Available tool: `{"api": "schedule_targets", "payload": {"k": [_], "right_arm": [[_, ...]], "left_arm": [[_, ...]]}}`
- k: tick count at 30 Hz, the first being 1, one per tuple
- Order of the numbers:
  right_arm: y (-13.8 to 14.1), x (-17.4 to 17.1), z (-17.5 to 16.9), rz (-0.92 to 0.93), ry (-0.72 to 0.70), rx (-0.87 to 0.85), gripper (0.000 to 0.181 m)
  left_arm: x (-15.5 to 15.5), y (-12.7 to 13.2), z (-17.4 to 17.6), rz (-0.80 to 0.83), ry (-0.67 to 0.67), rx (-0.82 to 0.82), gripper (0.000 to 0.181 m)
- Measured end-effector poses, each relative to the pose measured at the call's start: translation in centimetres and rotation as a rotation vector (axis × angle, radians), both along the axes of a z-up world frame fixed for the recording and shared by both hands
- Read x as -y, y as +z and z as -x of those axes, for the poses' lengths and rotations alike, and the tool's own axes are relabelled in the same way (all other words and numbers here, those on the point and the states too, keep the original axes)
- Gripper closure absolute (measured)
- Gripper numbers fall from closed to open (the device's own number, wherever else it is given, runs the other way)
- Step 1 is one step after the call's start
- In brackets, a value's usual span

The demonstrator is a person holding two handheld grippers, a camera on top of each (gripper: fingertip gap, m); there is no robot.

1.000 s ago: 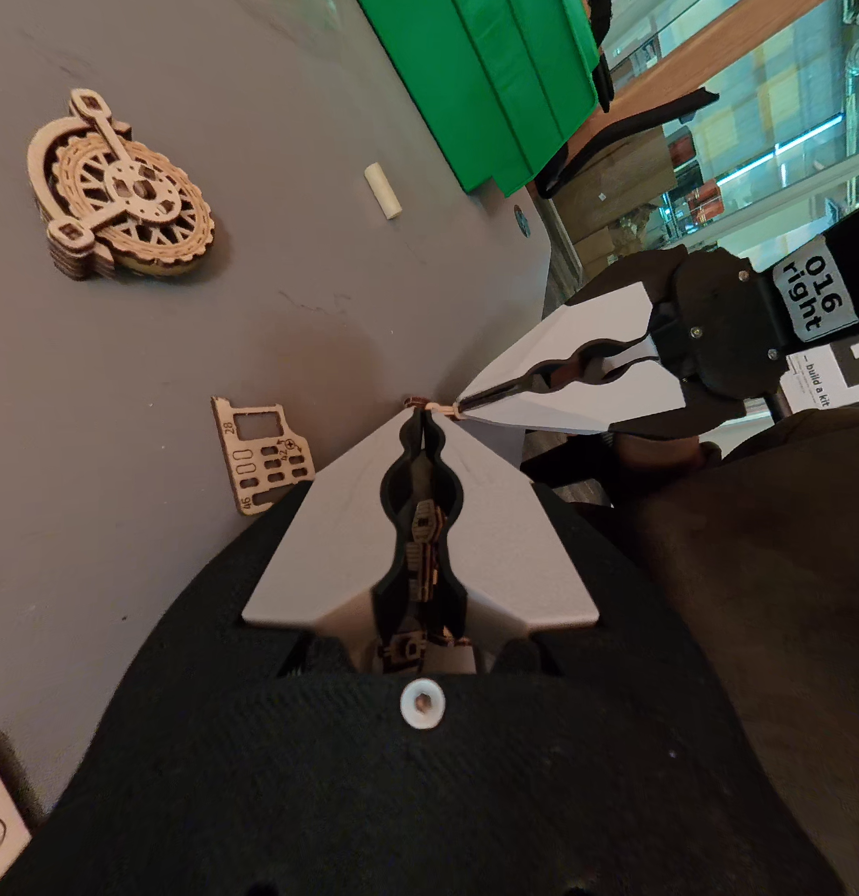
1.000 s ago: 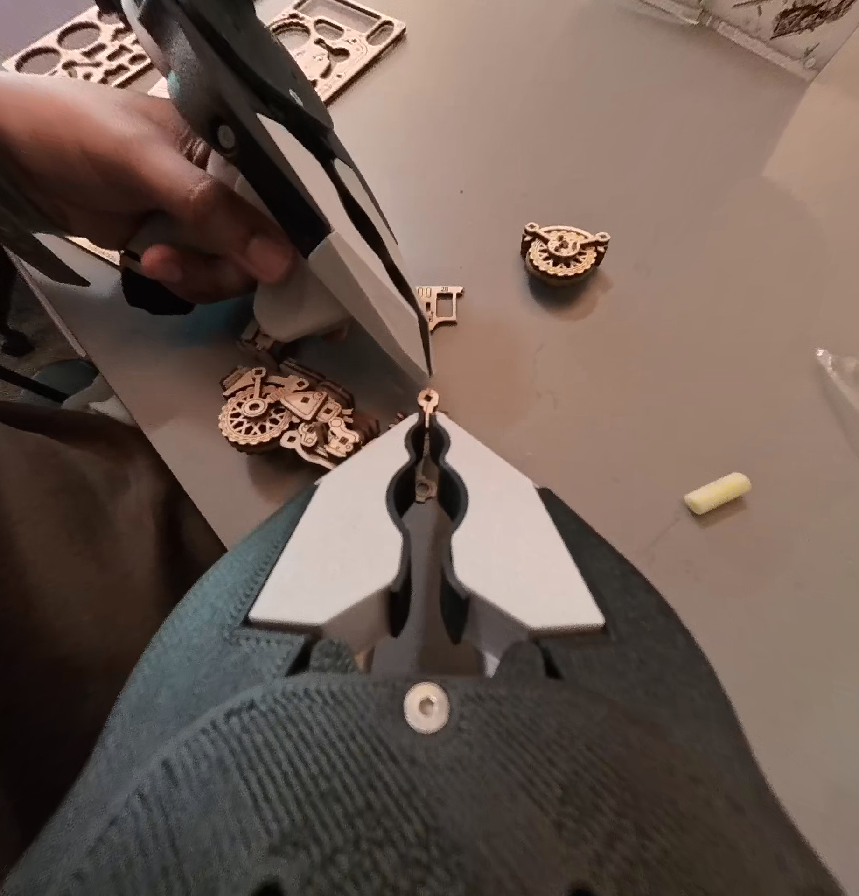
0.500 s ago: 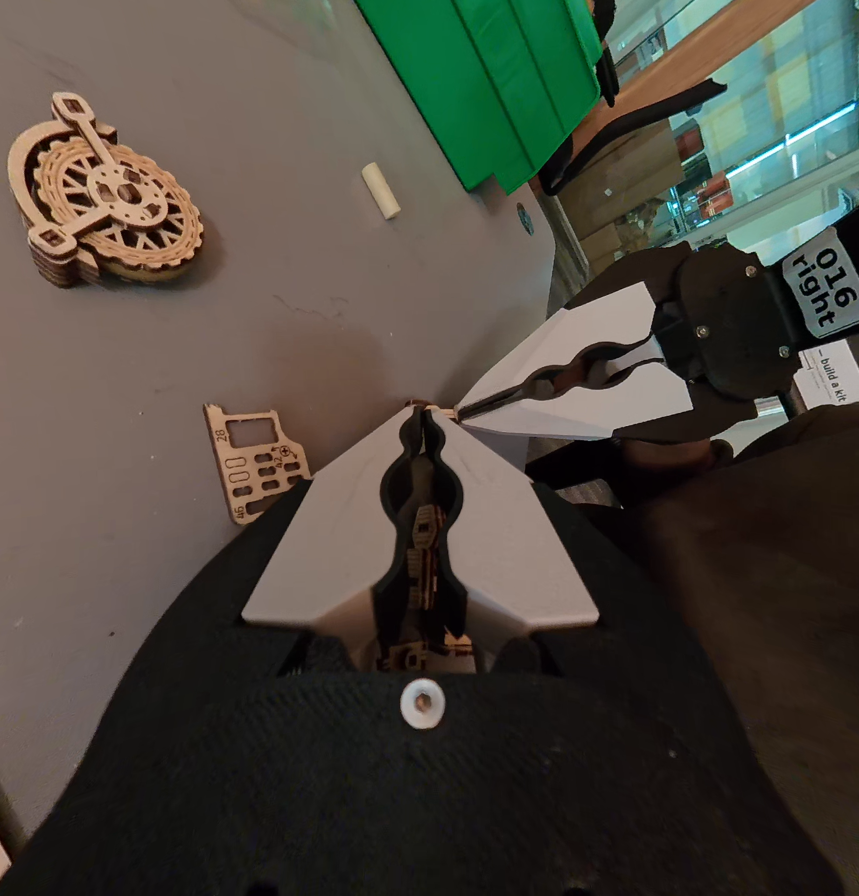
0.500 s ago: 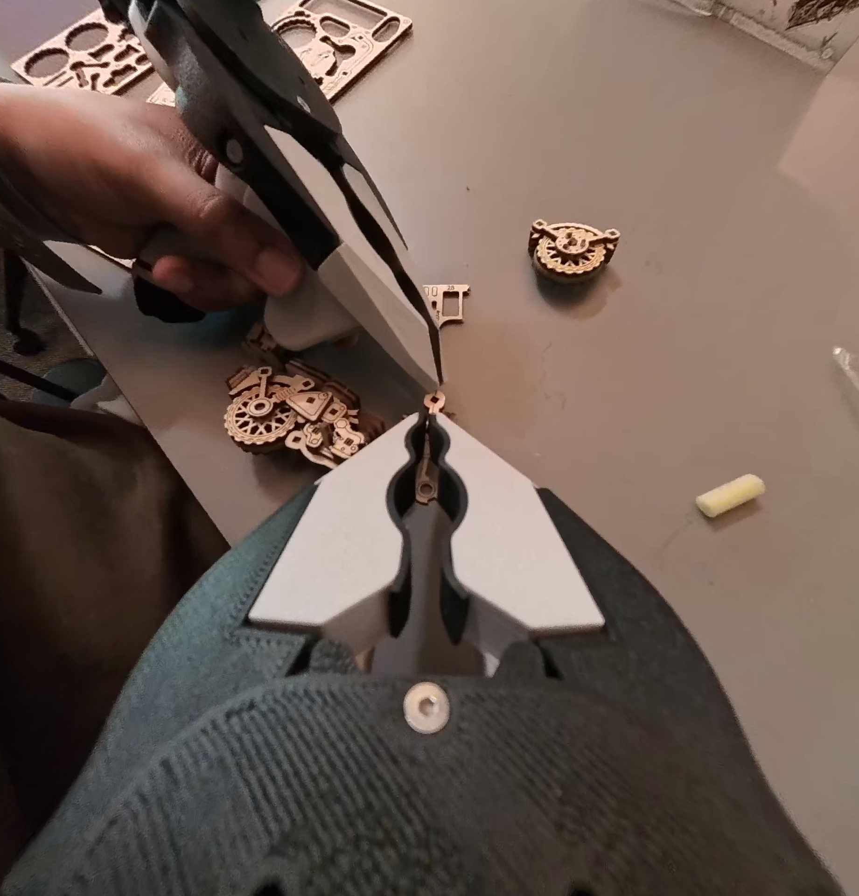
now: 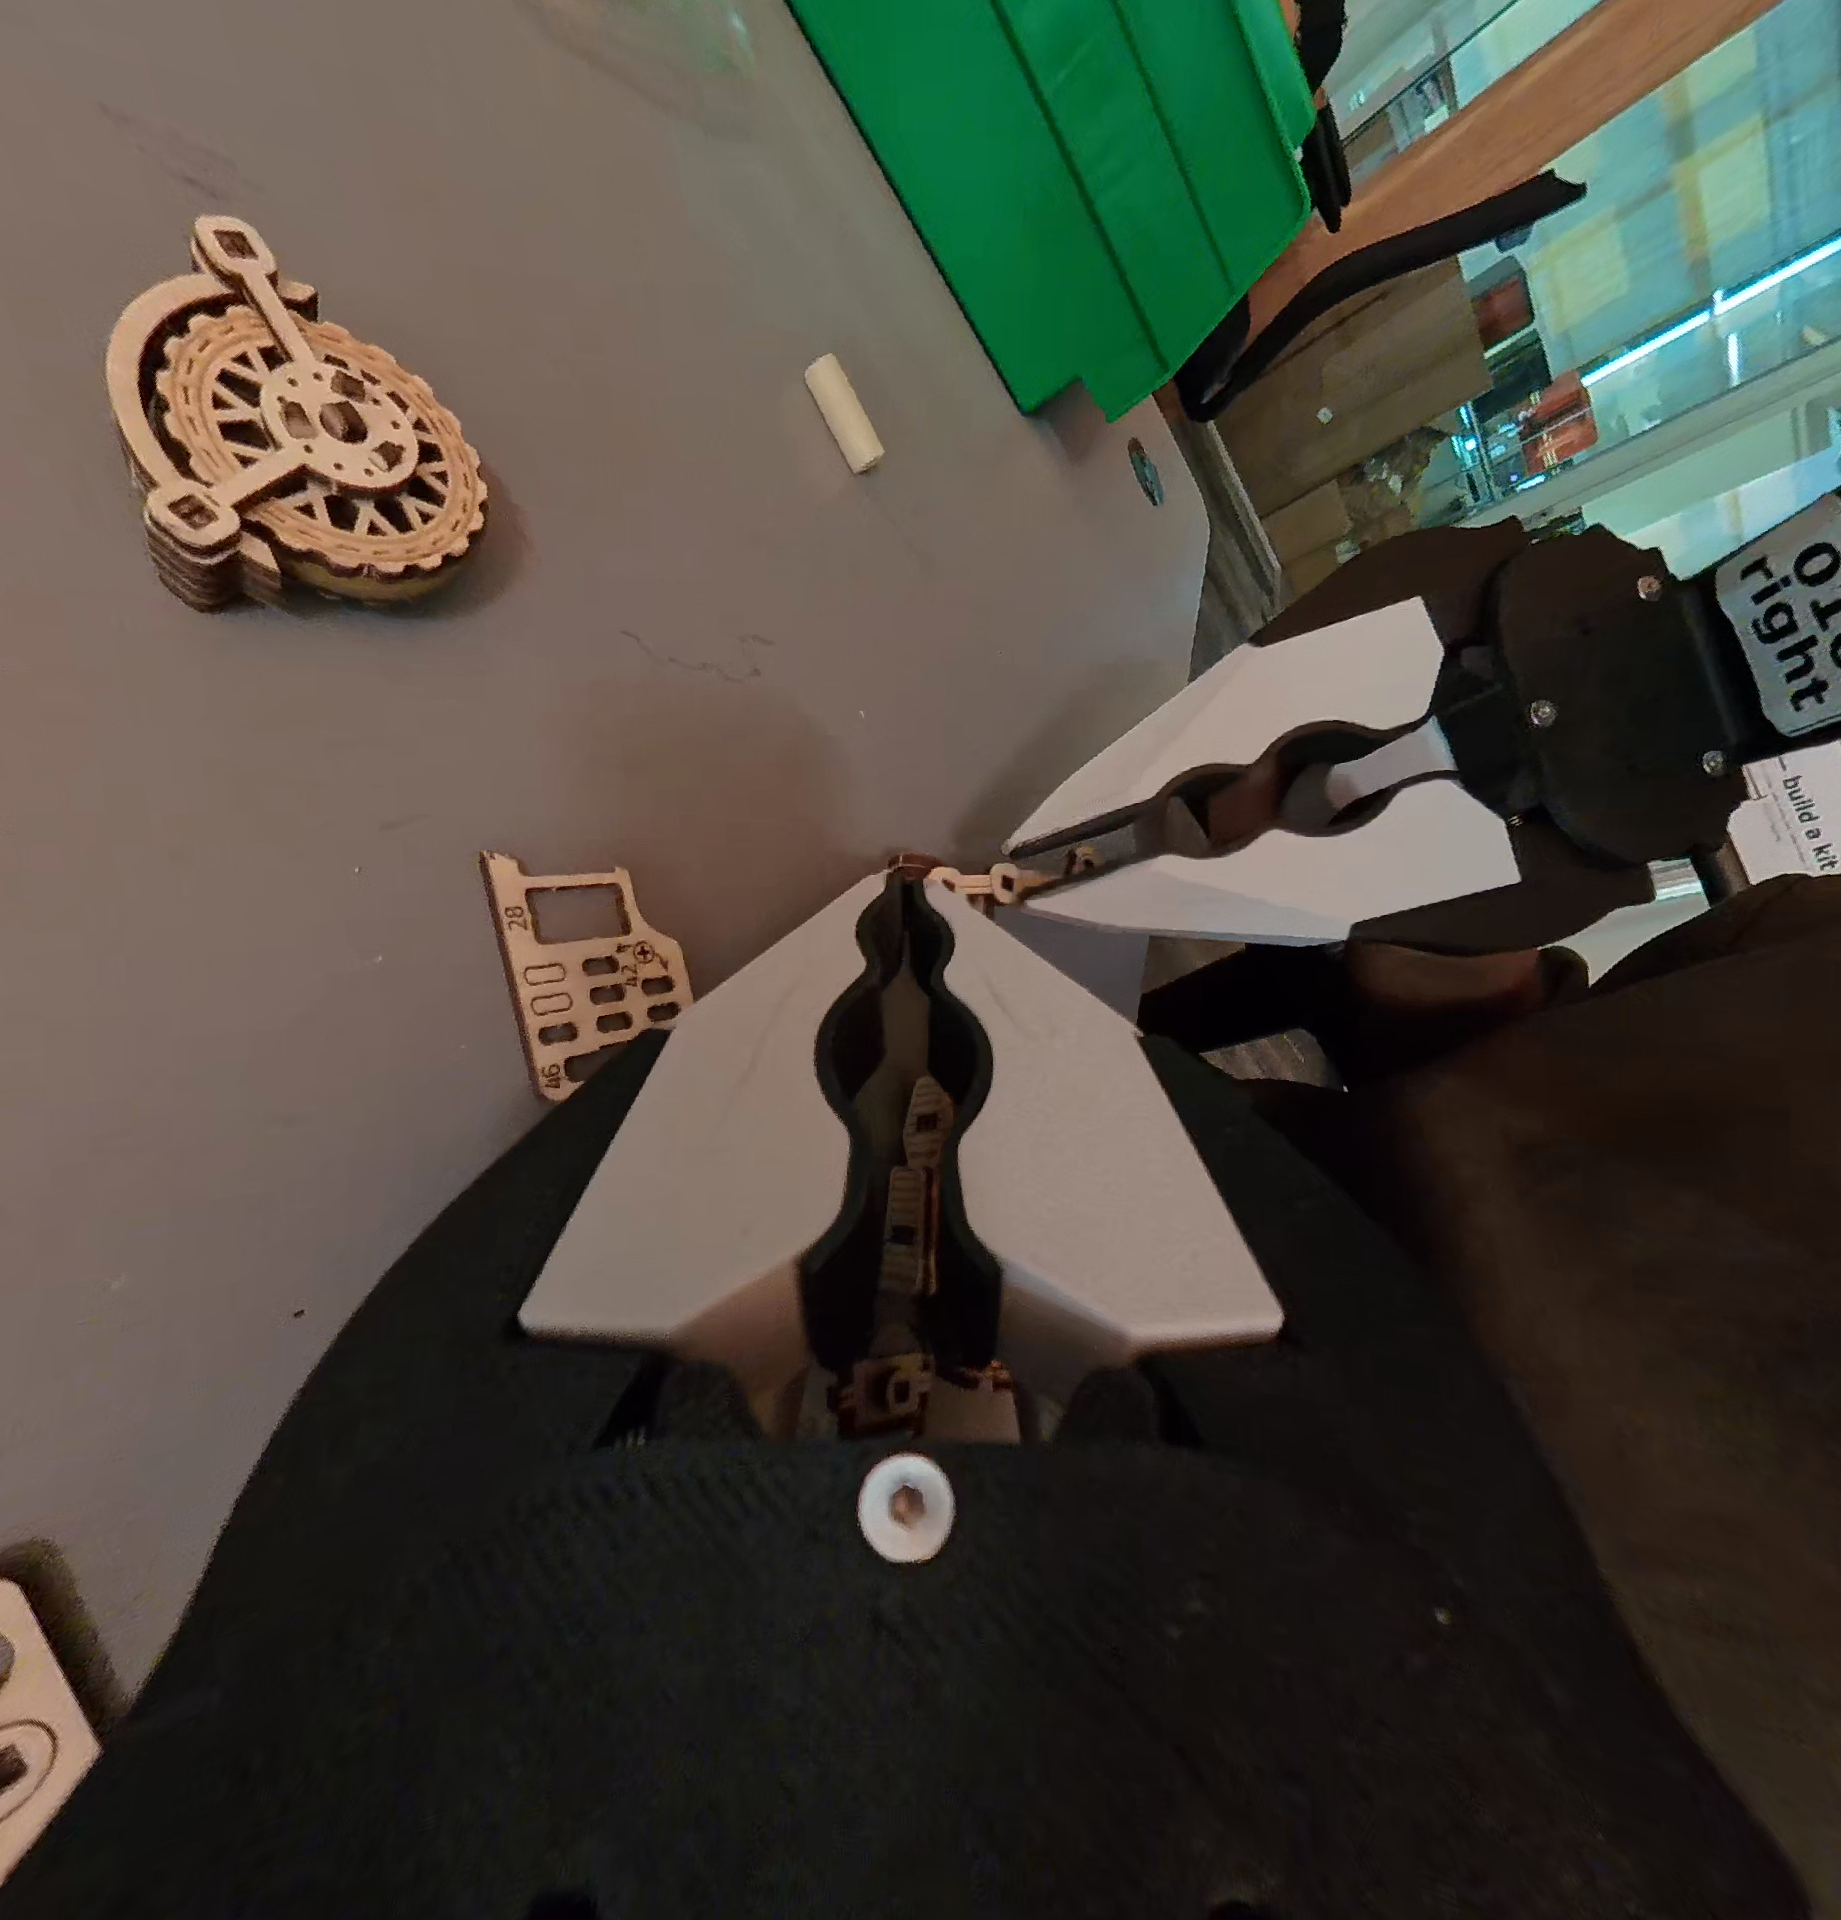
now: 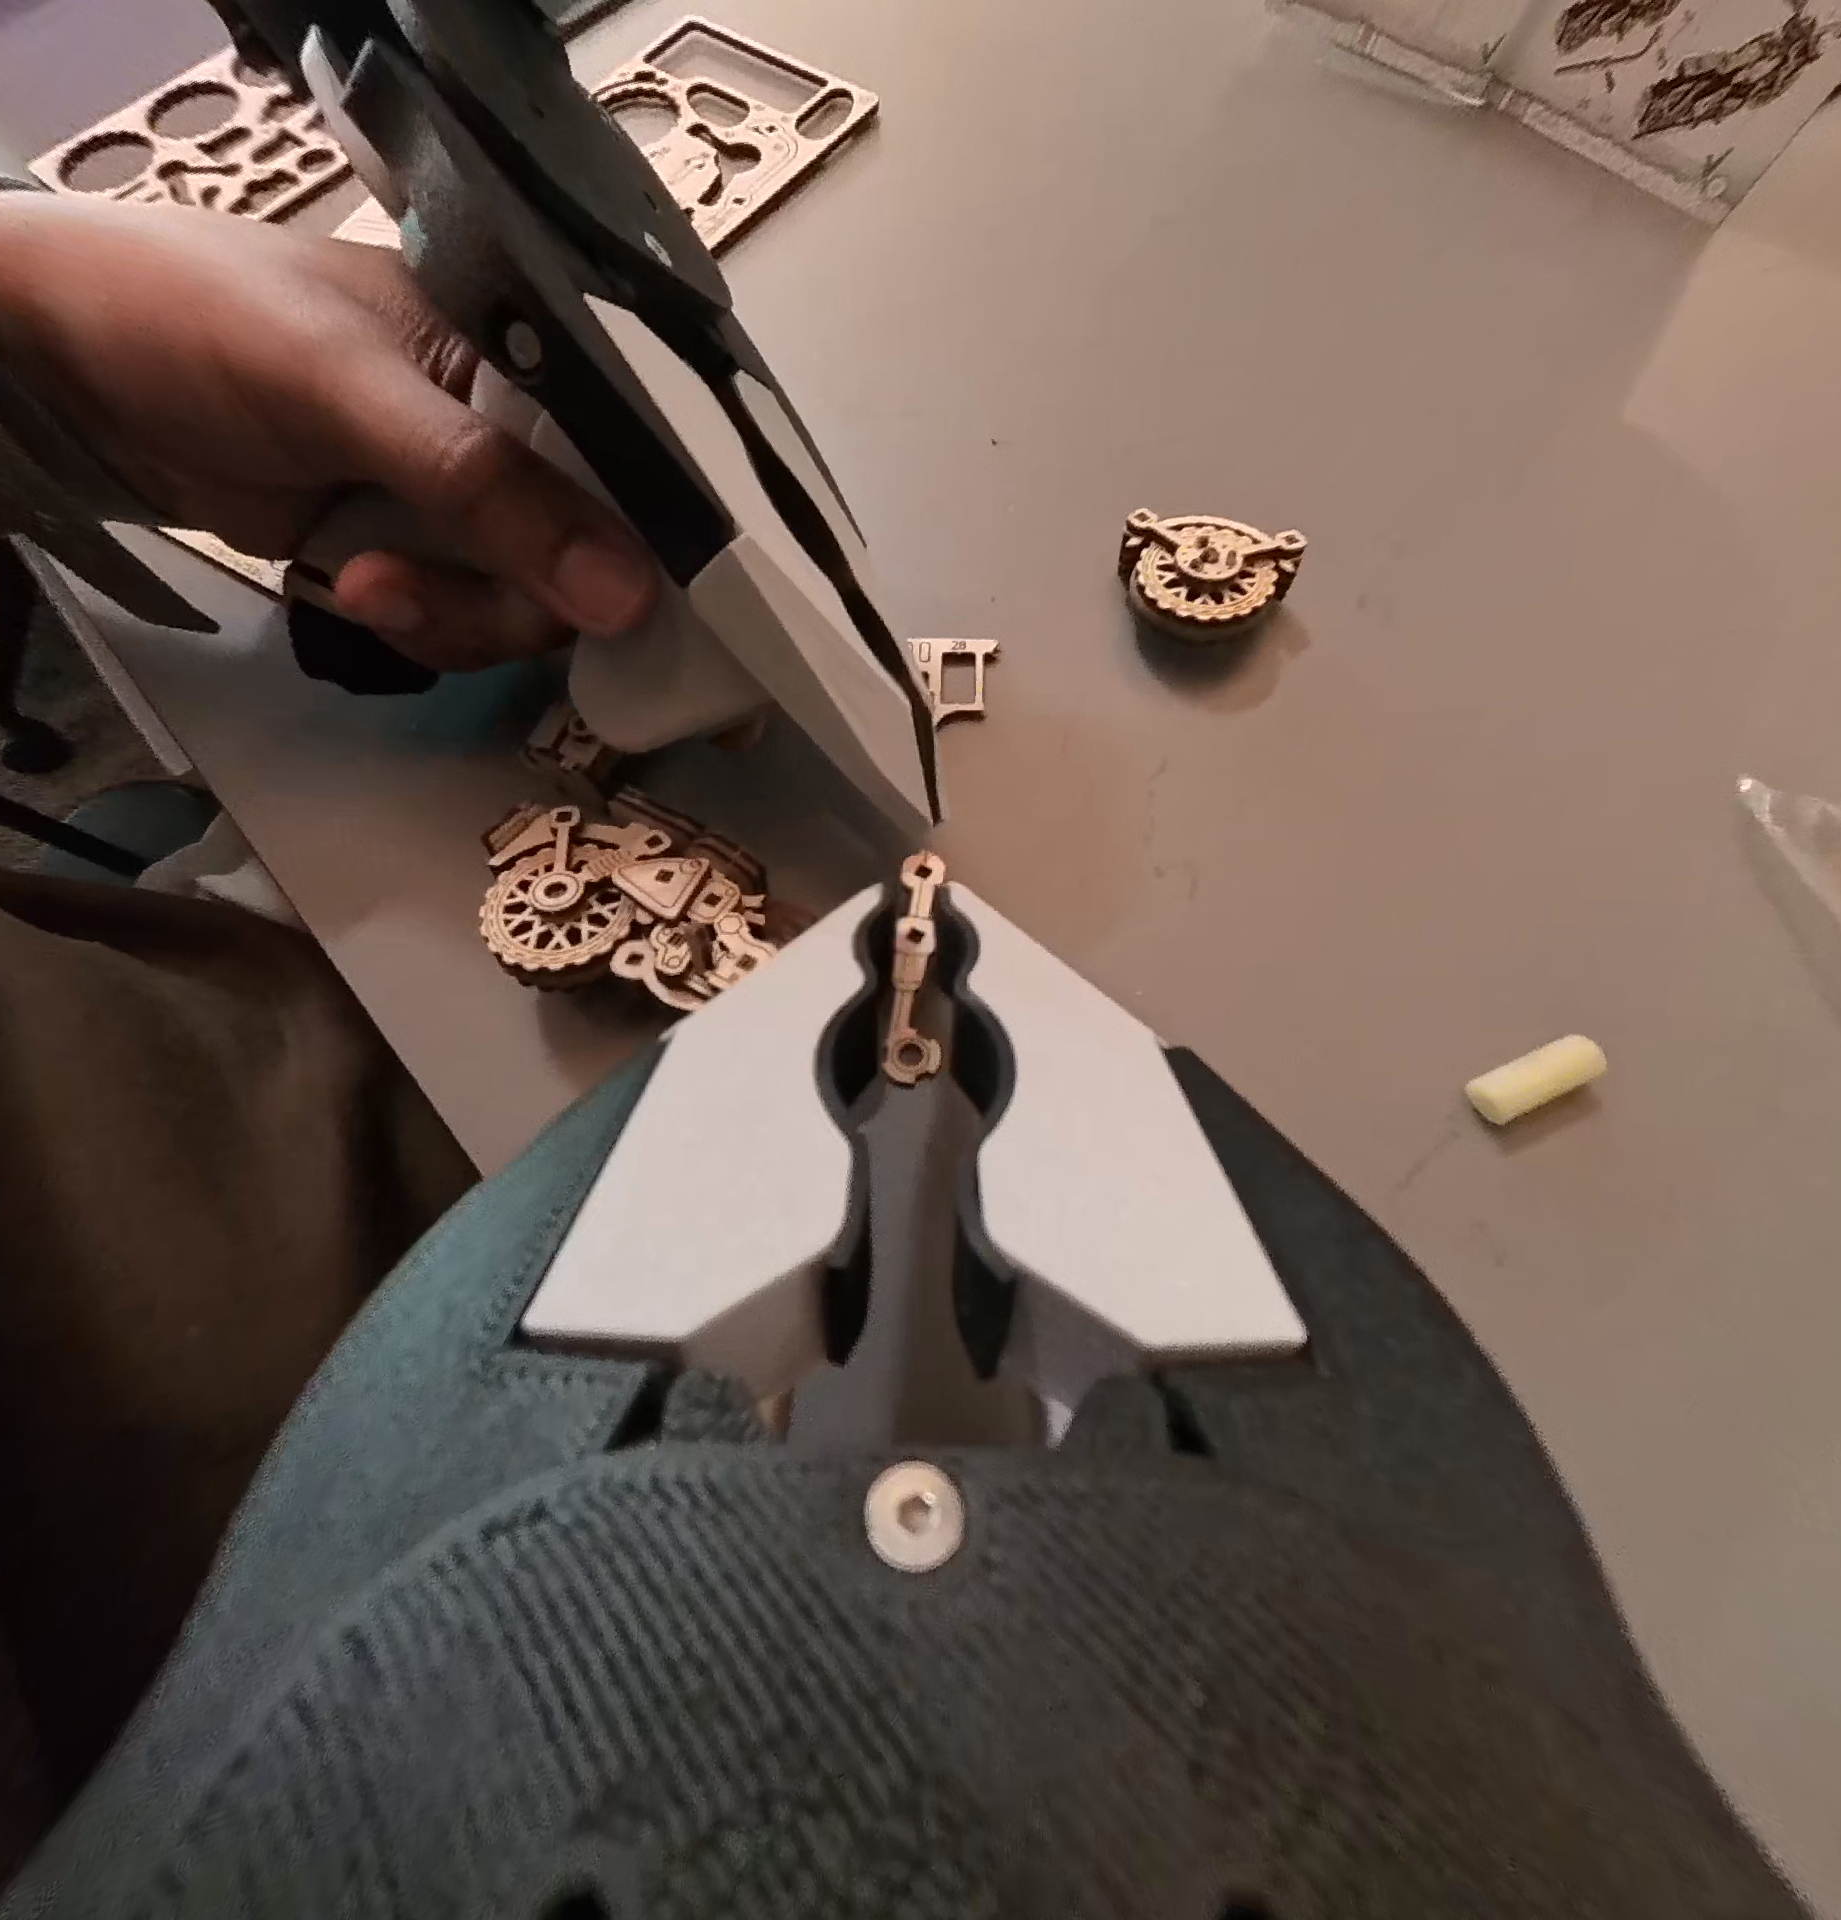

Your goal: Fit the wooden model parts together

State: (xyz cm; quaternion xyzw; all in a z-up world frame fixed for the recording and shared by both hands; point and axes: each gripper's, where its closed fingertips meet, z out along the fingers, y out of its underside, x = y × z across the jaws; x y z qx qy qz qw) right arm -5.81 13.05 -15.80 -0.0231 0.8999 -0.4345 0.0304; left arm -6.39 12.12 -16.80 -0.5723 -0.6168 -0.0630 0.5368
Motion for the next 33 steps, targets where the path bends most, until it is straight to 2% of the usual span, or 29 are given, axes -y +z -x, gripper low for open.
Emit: {"api": "schedule_targets", "payload": {"k": [12, 33], "right_arm": [[-0.96, 0.3, -0.04, -0.048, 0.001, -0.05, 0.176], [-1.04, 0.31, 0.16, -0.043, -0.001, -0.039, 0.178]], "left_arm": [[-0.42, -0.97, -0.14, 0.103, -0.03, -0.002, 0.181], [-0.92, -0.8, -0.59, 0.087, -0.087, -0.019, 0.181]]}}
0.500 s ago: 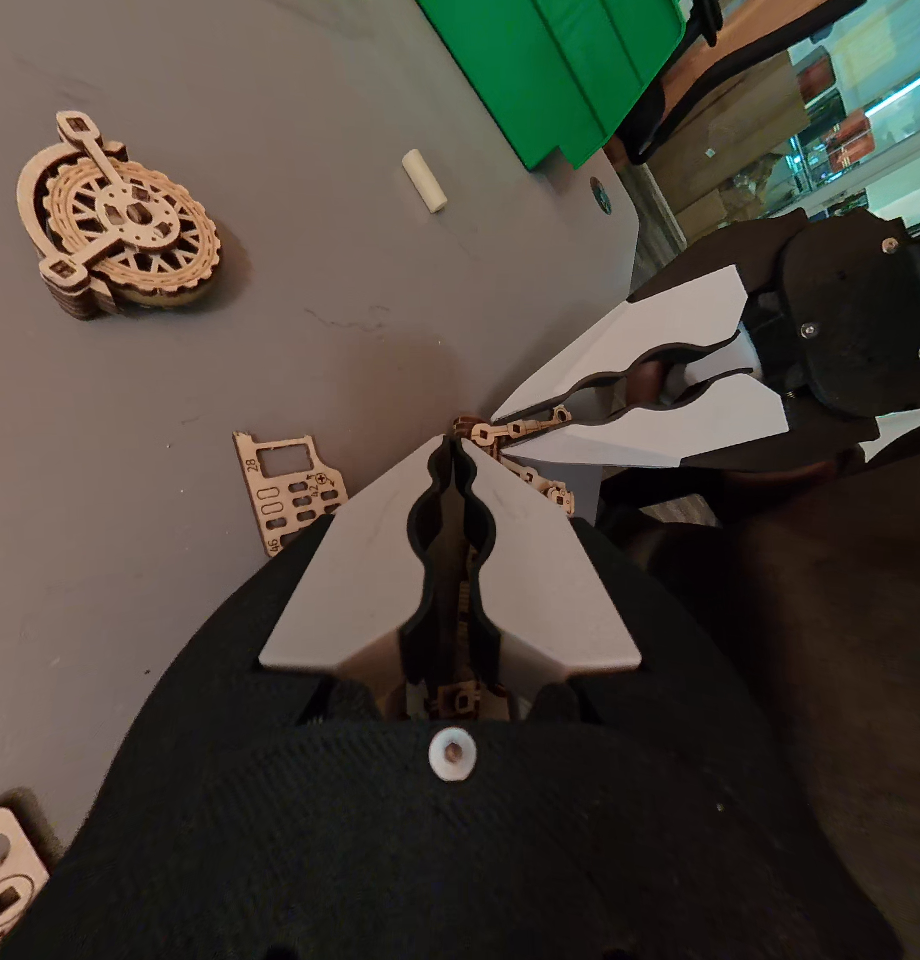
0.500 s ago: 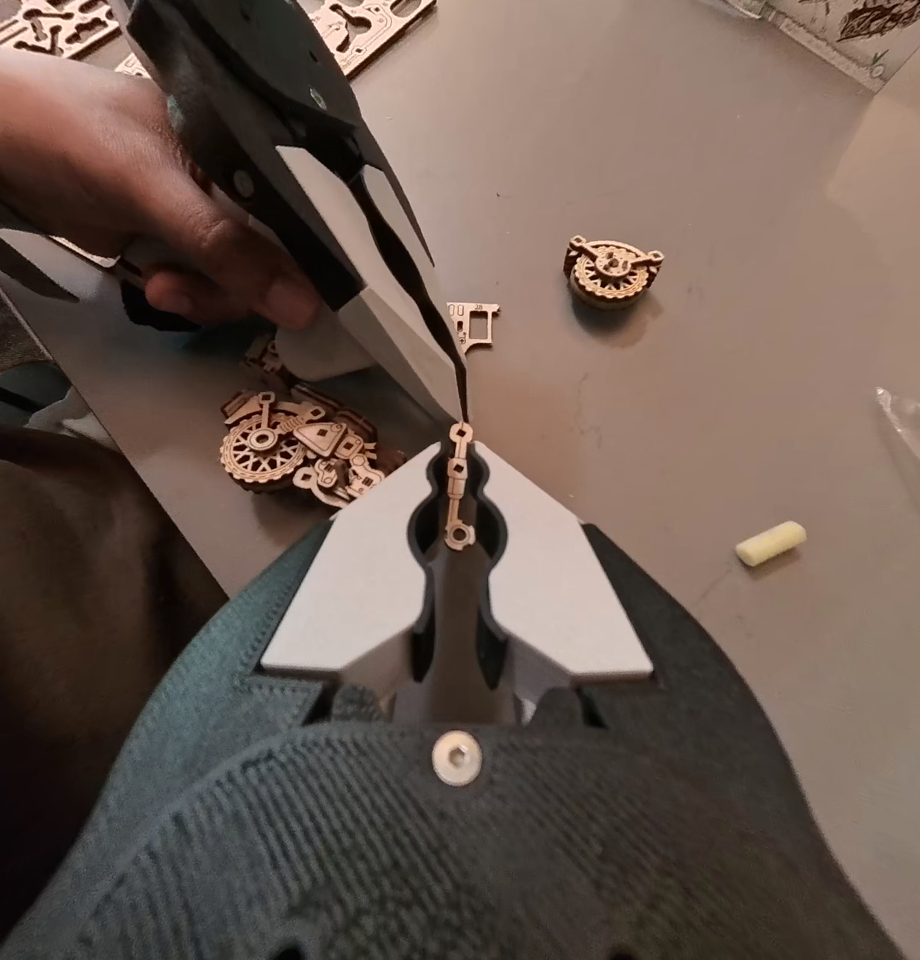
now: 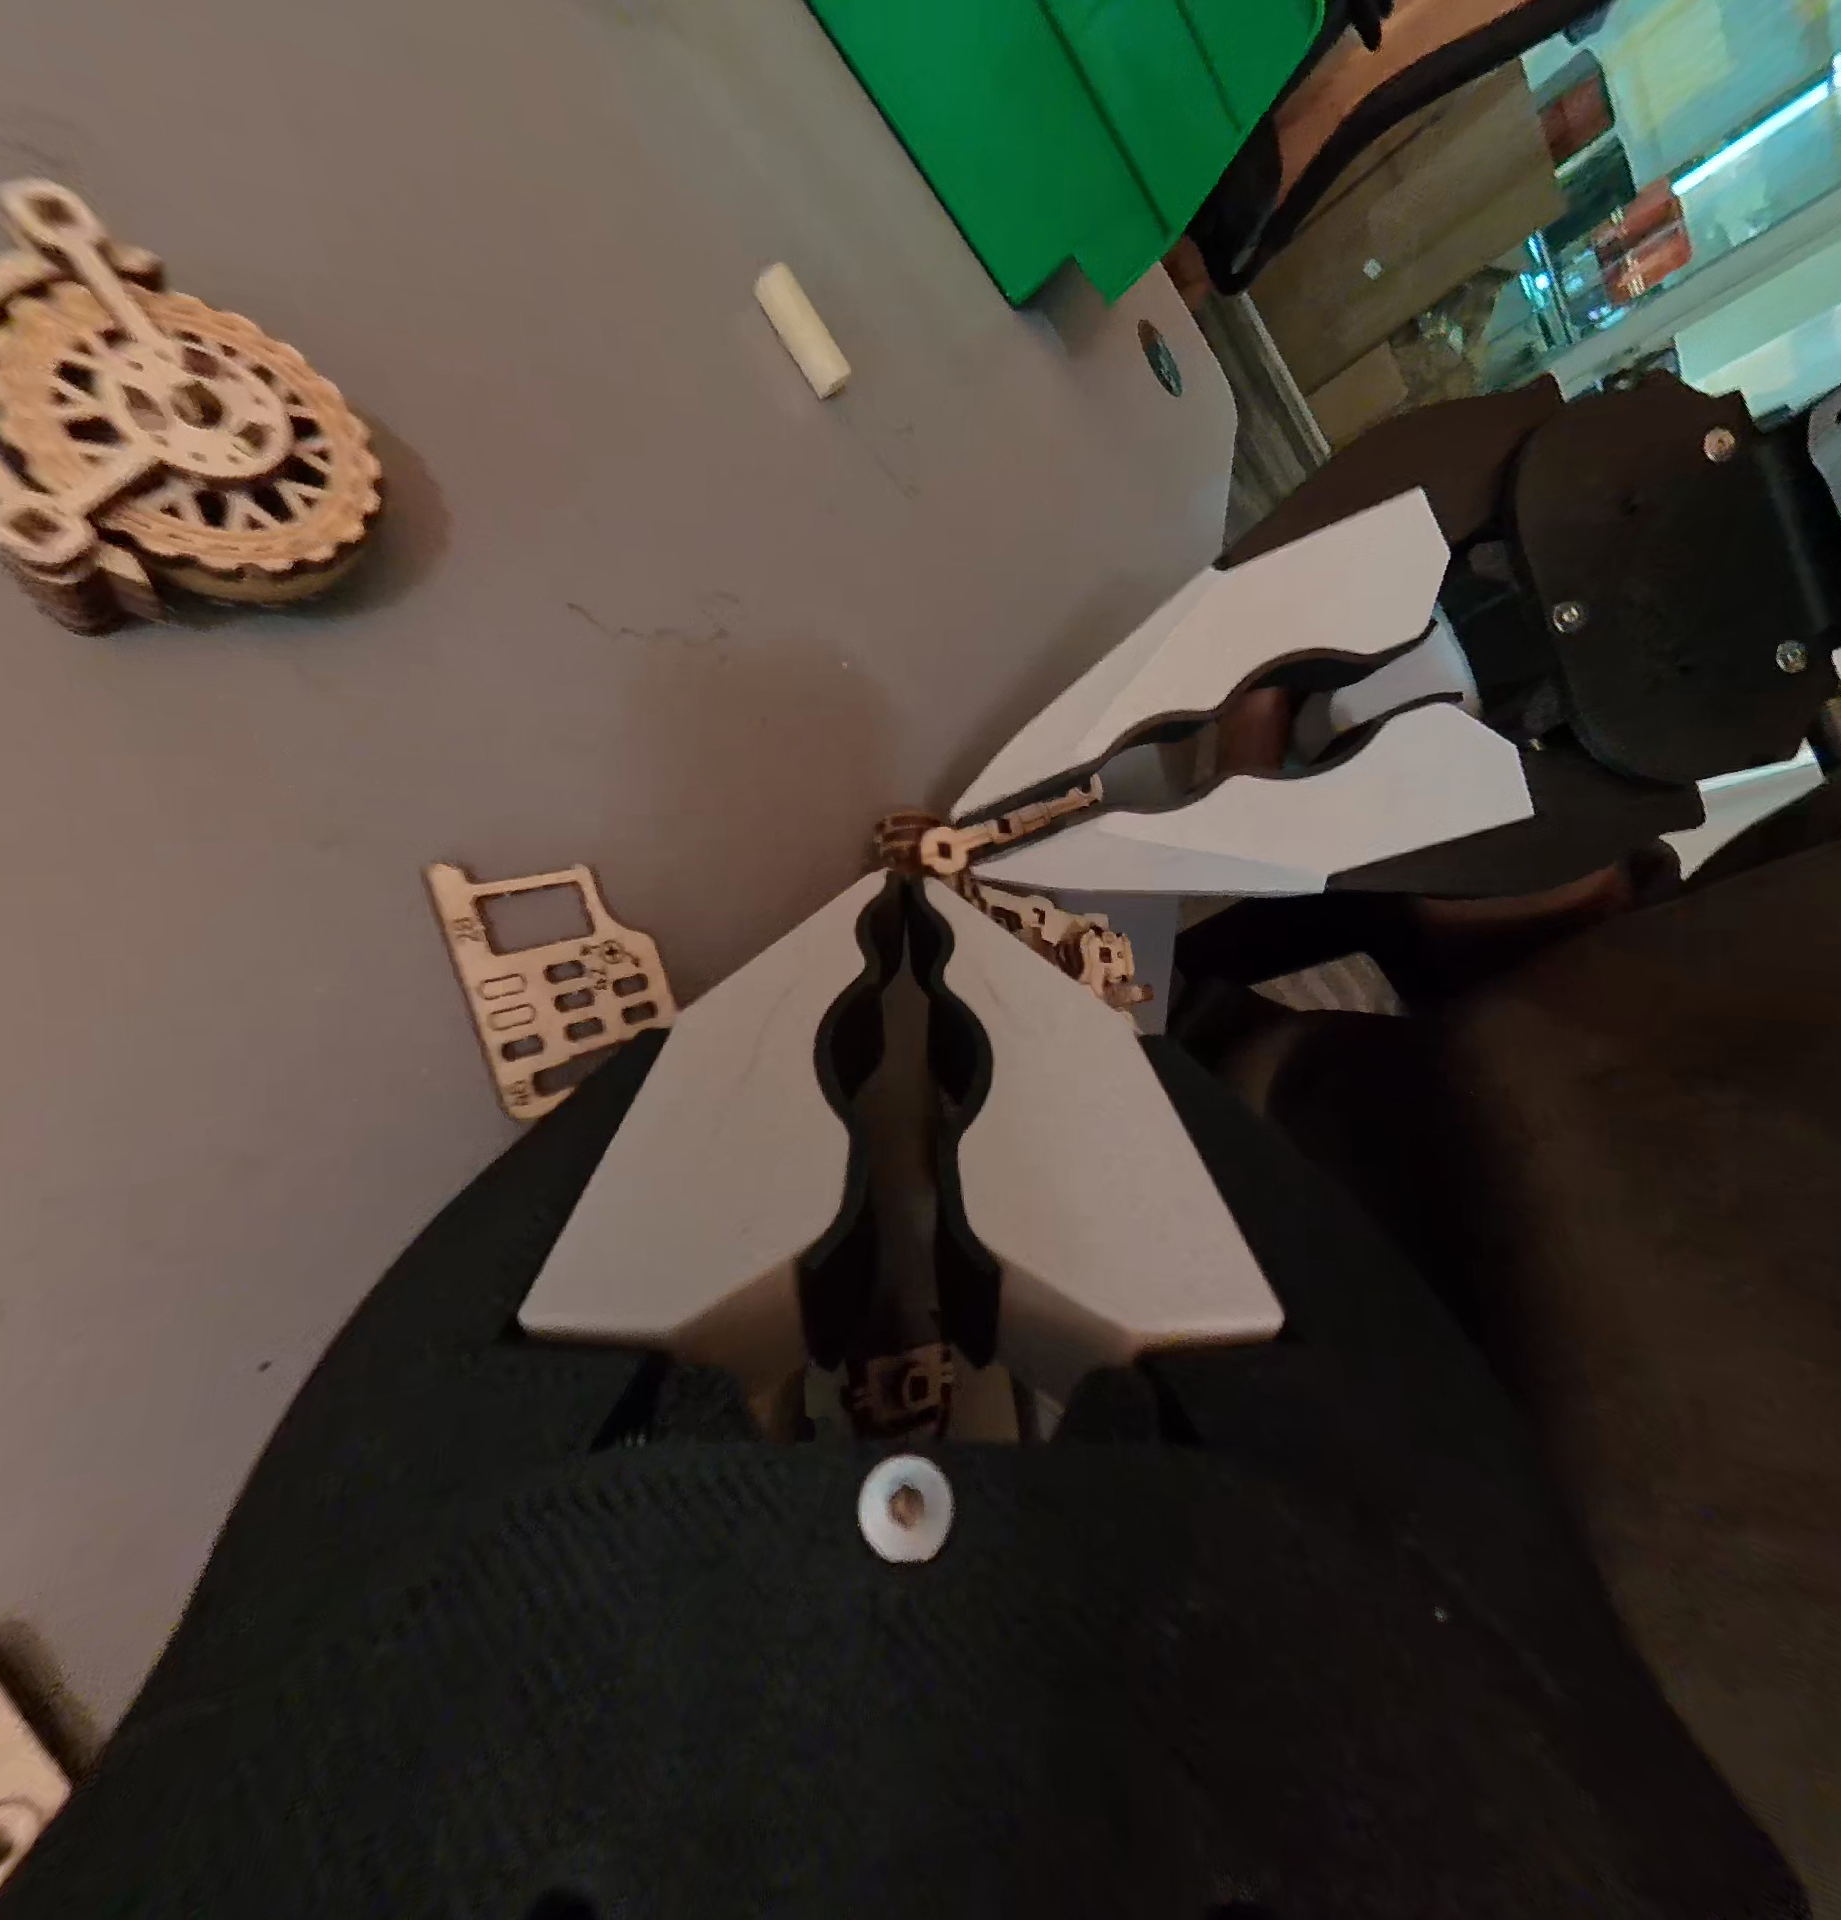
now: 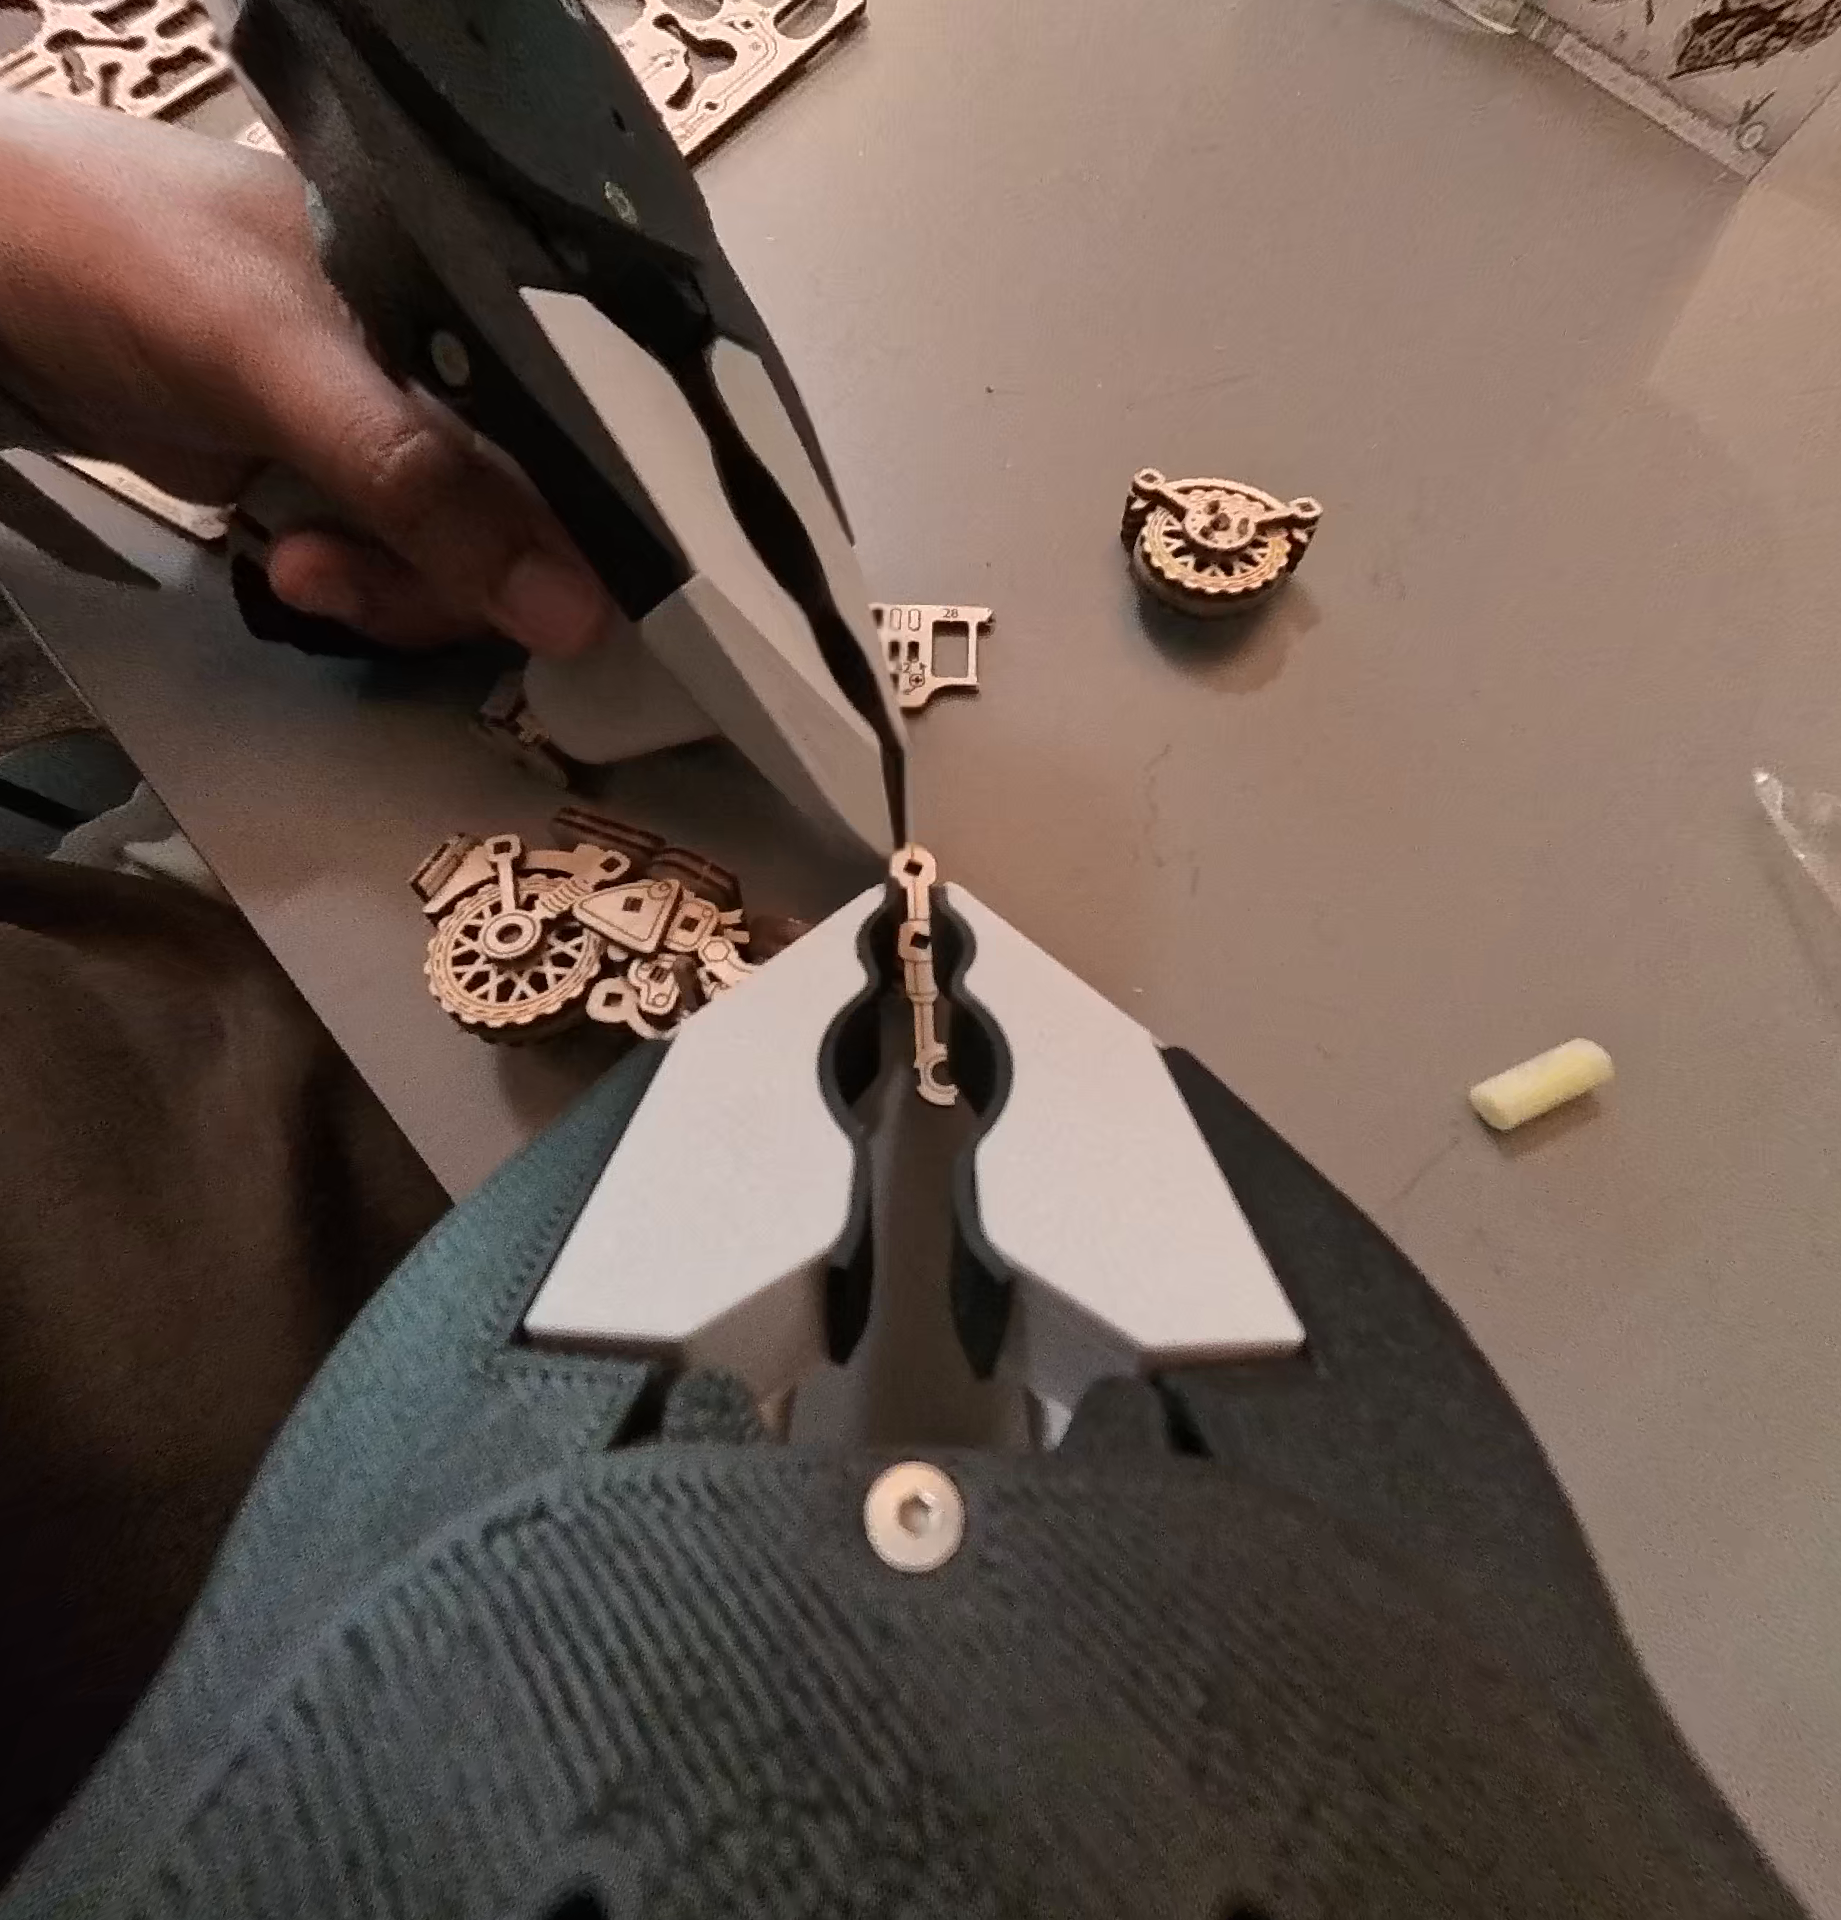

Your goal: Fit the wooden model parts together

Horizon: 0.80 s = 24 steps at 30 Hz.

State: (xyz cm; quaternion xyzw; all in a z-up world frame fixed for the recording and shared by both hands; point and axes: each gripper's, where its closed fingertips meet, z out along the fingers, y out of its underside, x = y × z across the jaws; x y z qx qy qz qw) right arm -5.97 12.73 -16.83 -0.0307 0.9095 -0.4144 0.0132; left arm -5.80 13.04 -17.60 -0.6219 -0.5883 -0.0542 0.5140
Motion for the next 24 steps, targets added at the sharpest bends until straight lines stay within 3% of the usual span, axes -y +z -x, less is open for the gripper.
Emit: {"api": "schedule_targets", "payload": {"k": [13, 24], "right_arm": [[0.0, -0.1, 0.1, 0.014, 0.009, 0.016, 0.177], [0.0, -0.2, 0.1, 0.046, 0.046, 0.004, 0.177]], "left_arm": [[0.4, 0.5, 0.1, -0.027, 0.009, -0.016, 0.181], [-0.8, 0.4, -0.3, 0.054, -0.057, -0.064, 0.163]]}}
